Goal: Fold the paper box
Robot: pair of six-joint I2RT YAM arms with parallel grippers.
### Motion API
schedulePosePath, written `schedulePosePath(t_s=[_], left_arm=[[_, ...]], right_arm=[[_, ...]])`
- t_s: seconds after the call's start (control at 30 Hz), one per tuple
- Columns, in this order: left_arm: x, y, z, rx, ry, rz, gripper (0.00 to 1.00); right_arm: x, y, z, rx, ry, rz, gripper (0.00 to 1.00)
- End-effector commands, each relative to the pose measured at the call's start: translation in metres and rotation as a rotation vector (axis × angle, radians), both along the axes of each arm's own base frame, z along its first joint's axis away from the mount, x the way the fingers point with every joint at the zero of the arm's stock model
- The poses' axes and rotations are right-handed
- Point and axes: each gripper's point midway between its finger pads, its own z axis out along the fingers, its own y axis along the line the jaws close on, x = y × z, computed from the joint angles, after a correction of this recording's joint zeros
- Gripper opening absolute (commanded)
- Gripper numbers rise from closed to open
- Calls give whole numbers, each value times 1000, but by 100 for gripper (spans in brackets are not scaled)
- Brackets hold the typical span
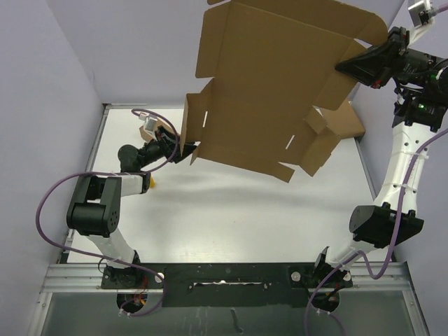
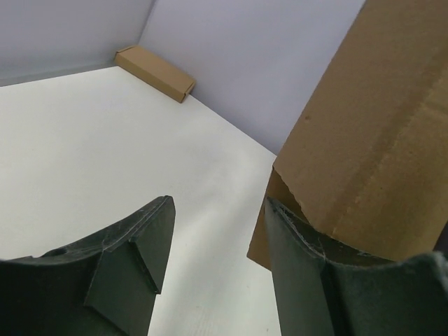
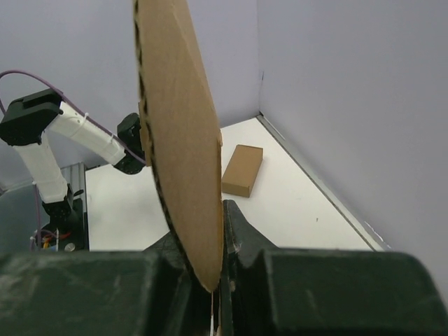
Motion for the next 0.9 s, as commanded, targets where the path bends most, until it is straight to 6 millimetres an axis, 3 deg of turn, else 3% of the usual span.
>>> schedulePosePath(t_s=[0.0,0.23,0.43,0.87], left_arm=[[-9,-10,20,22,-150,-67,53],[-18,-1,30,38,-169,-91,61],[-17,2,42,29,-155,-118,62],[-17,-29,36,30,-191,-167,70]], right_arm=[[-18,1,30,26,-93,-49,0],[-15,-9,35,33,-101,-84,0],[-15,-10,34,32,-100,-85,0],[-17,-8,38,50,-99,-88,0]])
